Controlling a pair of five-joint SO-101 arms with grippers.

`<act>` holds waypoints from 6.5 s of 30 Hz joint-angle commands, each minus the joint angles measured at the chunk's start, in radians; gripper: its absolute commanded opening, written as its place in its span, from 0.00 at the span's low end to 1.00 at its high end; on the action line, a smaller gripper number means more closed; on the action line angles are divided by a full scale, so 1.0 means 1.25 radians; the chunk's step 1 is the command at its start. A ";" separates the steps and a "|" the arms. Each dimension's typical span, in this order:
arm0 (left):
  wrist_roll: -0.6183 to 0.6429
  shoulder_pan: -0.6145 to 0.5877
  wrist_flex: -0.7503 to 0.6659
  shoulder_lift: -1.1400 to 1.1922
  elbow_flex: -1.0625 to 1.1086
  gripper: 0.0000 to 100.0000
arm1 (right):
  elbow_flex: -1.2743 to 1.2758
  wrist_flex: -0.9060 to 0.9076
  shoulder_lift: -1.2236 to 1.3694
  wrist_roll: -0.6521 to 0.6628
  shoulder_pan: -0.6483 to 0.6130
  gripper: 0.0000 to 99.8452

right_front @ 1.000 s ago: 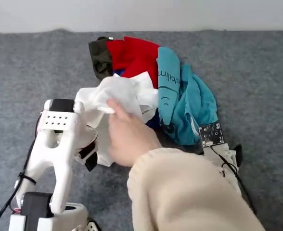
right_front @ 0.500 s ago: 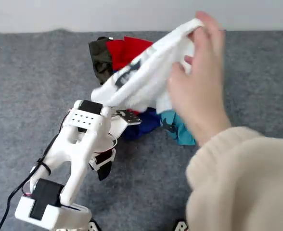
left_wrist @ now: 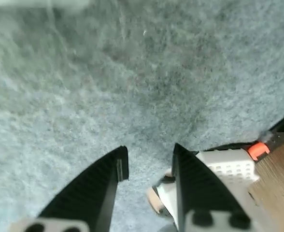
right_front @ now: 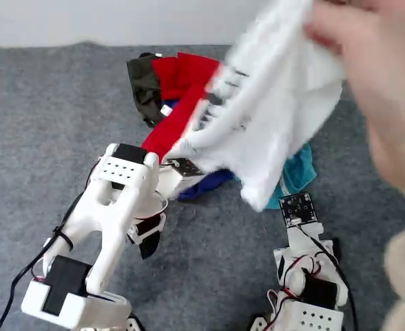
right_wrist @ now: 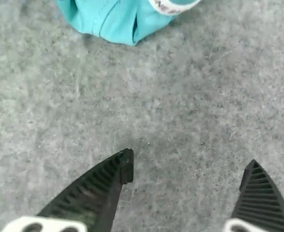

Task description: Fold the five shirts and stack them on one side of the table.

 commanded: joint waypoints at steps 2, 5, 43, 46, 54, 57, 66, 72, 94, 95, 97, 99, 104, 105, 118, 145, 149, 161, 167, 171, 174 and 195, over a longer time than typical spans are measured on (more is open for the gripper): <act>-0.005 0.005 0.018 0.001 -0.003 0.15 | 0.010 0.008 -0.012 0.007 0.006 0.36; -0.005 0.005 0.018 0.001 -0.006 0.15 | 0.010 0.008 -0.012 0.007 0.006 0.36; -0.005 0.002 0.017 0.002 -0.001 0.16 | 0.010 0.008 -0.012 0.007 0.004 0.36; -0.005 0.002 0.017 0.002 -0.001 0.16 | 0.010 0.008 -0.012 0.007 0.004 0.36; -0.005 0.000 0.017 0.002 0.003 0.16 | 0.010 0.008 -0.012 0.007 0.004 0.36; -0.005 0.004 0.017 0.002 0.029 0.16 | 0.010 0.010 -0.017 0.007 0.004 0.36; -0.005 -0.001 0.017 0.001 0.041 0.16 | 0.010 0.010 -0.017 0.007 0.006 0.36; -0.005 -0.001 0.017 0.001 0.044 0.16 | 0.009 0.010 -0.017 0.007 0.006 0.36; -0.005 -0.001 0.017 0.002 0.055 0.16 | 0.009 0.010 -0.017 0.007 0.006 0.36; -0.005 -0.001 0.017 0.002 0.055 0.16 | 0.009 0.010 -0.017 0.007 0.006 0.36; -0.005 -0.001 0.017 0.002 0.055 0.16 | 0.009 0.010 -0.017 0.007 0.006 0.36; -0.005 -0.001 0.017 0.002 0.055 0.16 | 0.009 0.010 -0.017 0.007 0.006 0.36; -0.005 -0.025 0.016 0.002 0.055 0.16 | 0.009 0.010 -0.017 0.007 0.006 0.36; -0.005 -0.045 0.016 0.002 0.055 0.16 | 0.009 0.010 -0.017 0.007 0.006 0.36; -0.005 -0.160 0.010 -0.005 0.044 0.16 | 0.009 0.010 -0.017 0.007 0.006 0.36; -0.004 0.034 -0.136 0.020 -0.361 0.16 | 0.009 0.010 -0.018 0.002 0.004 0.36; -0.004 0.042 -0.145 0.129 -0.364 0.17 | 0.009 0.010 -0.019 0.006 0.004 0.36; 0.113 0.066 -0.061 0.439 -0.668 0.19 | 0.009 0.003 -0.019 0.002 0.003 0.36; 0.112 0.123 0.000 0.555 -0.807 0.19 | 0.009 0.004 -0.019 0.002 0.003 0.36; 0.112 0.130 -0.004 0.627 -0.848 0.19 | 0.007 0.004 -0.019 0.009 0.010 0.36; 0.109 0.115 -0.004 0.678 -0.898 0.19 | -0.022 0.004 -0.019 0.010 0.010 0.36; 0.113 0.055 0.020 0.929 -1.189 0.02 | -0.357 -0.188 -0.019 0.004 0.358 0.36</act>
